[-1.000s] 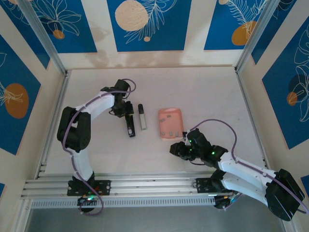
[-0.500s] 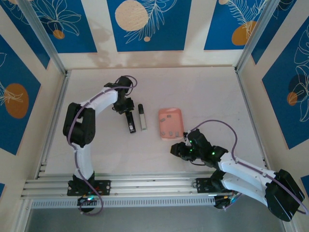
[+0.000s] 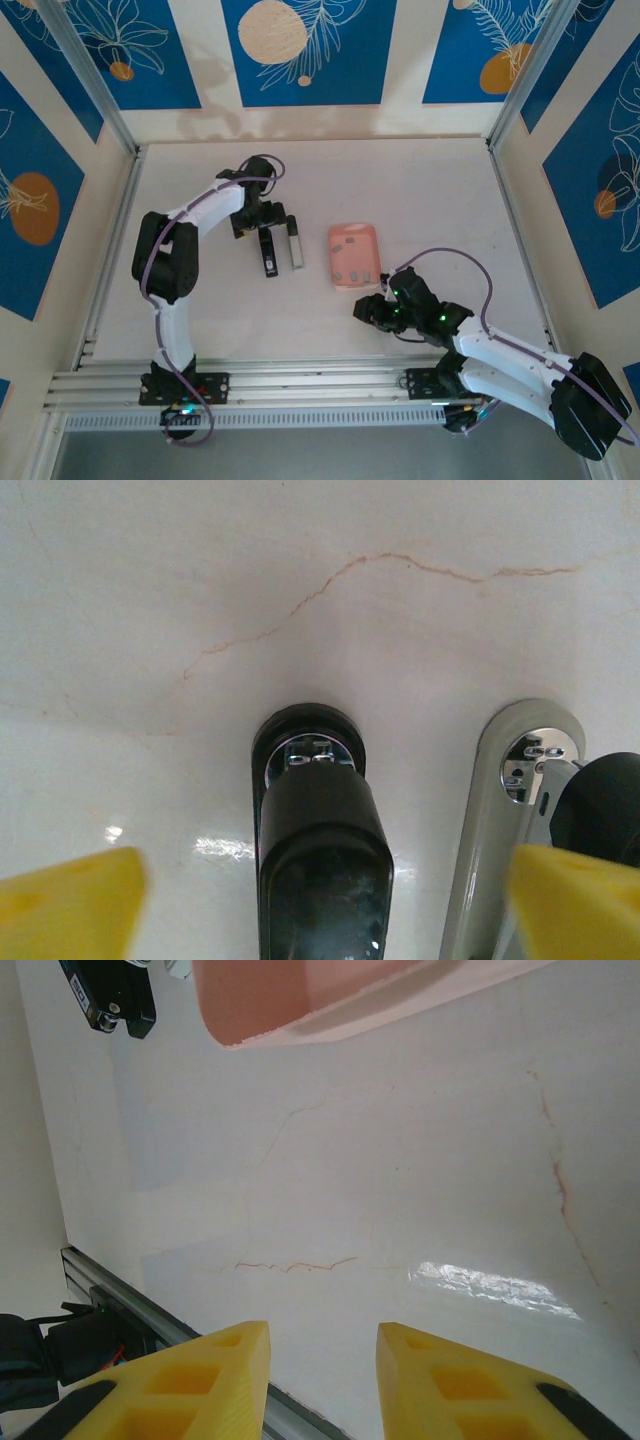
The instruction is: Load the staples into the stapler
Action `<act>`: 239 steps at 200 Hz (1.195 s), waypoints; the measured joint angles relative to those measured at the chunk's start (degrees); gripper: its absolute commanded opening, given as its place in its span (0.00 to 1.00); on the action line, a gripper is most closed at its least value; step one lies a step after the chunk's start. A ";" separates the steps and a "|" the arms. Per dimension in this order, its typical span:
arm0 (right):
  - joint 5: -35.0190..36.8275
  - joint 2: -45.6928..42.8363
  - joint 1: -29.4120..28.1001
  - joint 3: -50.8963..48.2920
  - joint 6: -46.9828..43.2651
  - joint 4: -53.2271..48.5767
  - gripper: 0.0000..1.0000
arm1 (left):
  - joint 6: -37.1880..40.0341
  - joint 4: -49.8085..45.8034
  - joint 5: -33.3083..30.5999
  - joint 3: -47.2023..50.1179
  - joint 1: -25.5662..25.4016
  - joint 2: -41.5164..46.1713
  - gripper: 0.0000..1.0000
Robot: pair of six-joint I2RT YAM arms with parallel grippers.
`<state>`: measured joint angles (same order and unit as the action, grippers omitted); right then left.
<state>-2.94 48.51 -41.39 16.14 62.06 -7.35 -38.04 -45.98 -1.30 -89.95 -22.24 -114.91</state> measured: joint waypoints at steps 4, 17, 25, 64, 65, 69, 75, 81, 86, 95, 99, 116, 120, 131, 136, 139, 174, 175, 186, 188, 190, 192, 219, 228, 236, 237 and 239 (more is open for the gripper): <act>0.00 0.00 0.04 0.00 0.00 0.00 0.35 | 0.02 -0.02 0.00 0.00 0.00 0.07 1.00; 0.00 0.00 0.17 0.00 0.00 -0.02 0.35 | 0.04 -0.33 -0.09 0.00 0.00 0.61 1.00; 0.02 0.00 0.20 0.00 0.00 -0.11 0.35 | 0.09 -0.66 -0.28 0.00 0.00 1.40 1.00; 0.55 -0.11 2.58 0.79 -1.64 -2.73 0.37 | 1.07 -1.60 -4.17 2.10 0.00 12.31 1.00; 0.57 -0.11 2.67 0.83 -1.70 -2.75 0.37 | 1.07 -1.57 -4.31 2.21 0.00 12.59 1.00; 0.68 -0.11 3.08 1.09 -2.12 -2.93 0.38 | 1.11 -1.55 -5.03 2.82 0.00 14.32 1.00; 0.87 -0.11 3.89 1.64 -2.86 -3.26 0.40 | 1.18 -1.40 -6.03 3.80 0.00 16.74 1.00; 1.14 -0.11 4.70 2.29 -3.67 -3.58 0.43 | 1.55 -1.16 -7.26 5.14 0.07 19.82 1.00; 1.51 -0.11 5.46 2.95 -4.37 -3.89 0.46 | 1.86 -0.68 -8.07 6.36 0.17 22.25 1.00; 2.12 -0.09 6.80 4.31 -6.21 -4.44 0.53 | 2.49 0.74 -9.46 9.07 0.50 26.51 1.00; 2.58 -0.09 7.58 5.01 -7.04 -4.66 0.56 | 2.64 1.57 -10.12 10.58 0.66 28.70 1.00; 5.20 -0.09 10.88 8.17 -11.78 -6.34 0.75 | 4.04 6.71 -12.46 18.93 1.51 37.57 1.00; 6.21 -0.09 11.85 9.03 -13.16 -6.95 0.83 | 4.68 8.26 -12.92 21.14 1.88 39.60 1.00; 9.27 -0.09 14.23 10.99 -16.57 -7.78 0.99 | 6.03 12.13 -14.29 26.84 2.93 44.24 1.00; 10.45 -0.09 15.37 11.78 -18.49 -8.17 0.99 | 6.71 14.47 -15.02 29.77 3.30 46.18 1.00; 11.23 -0.09 16.06 12.15 -19.63 -8.24 0.99 | 7.10 16.26 -15.67 31.91 3.52 47.63 1.00; 14.84 0.76 25.44 13.46 -31.12 -4.81 0.99 | 13.68 34.40 -21.40 51.98 4.02 57.57 1.00; 14.84 0.83 25.62 13.46 -31.28 -4.76 0.99 | 13.84 34.82 -21.51 52.35 4.02 57.70 1.00; 14.78 2.47 28.44 13.46 -33.97 -2.21 0.99 | 17.18 40.28 -23.32 57.07 4.07 59.01 1.00; 14.78 2.80 29.00 13.46 -34.42 -1.77 0.99 | 17.66 41.05 -23.50 57.59 4.07 59.10 1.00; 14.78 3.04 29.33 13.46 -34.71 -1.42 0.99 | 18.23 42.07 -23.80 58.36 4.09 59.23 1.00; 14.78 3.54 29.86 13.46 -35.10 -0.87 0.99 | 19.06 43.34 -24.20 59.10 4.09 59.28 1.00; 14.27 10.27 35.67 13.44 -39.74 4.59 0.99 | 28.68 60.28 -27.39 67.82 4.13 57.44 1.00; 13.97 12.46 37.31 13.49 -41.09 5.73 0.99 | 31.50 67.69 -28.57 70.58 4.17 54.40 1.00; 13.88 14.14 38.34 13.49 -42.23 6.62 0.99 | 33.24 73.37 -29.42 72.32 4.31 51.12 1.00; 13.90 14.43 38.51 13.49 -42.47 6.86 0.99 | 33.59 74.20 -29.53 72.57 4.37 50.42 1.00; 13.90 14.75 38.69 13.49 -42.77 6.99 0.99 | 34.05 75.21 -29.68 72.78 4.46 49.59 1.00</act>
<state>10.96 63.26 -2.70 29.63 19.29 -0.36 -3.99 29.23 -30.98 -17.17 -17.78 -65.32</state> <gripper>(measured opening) 0.992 0.999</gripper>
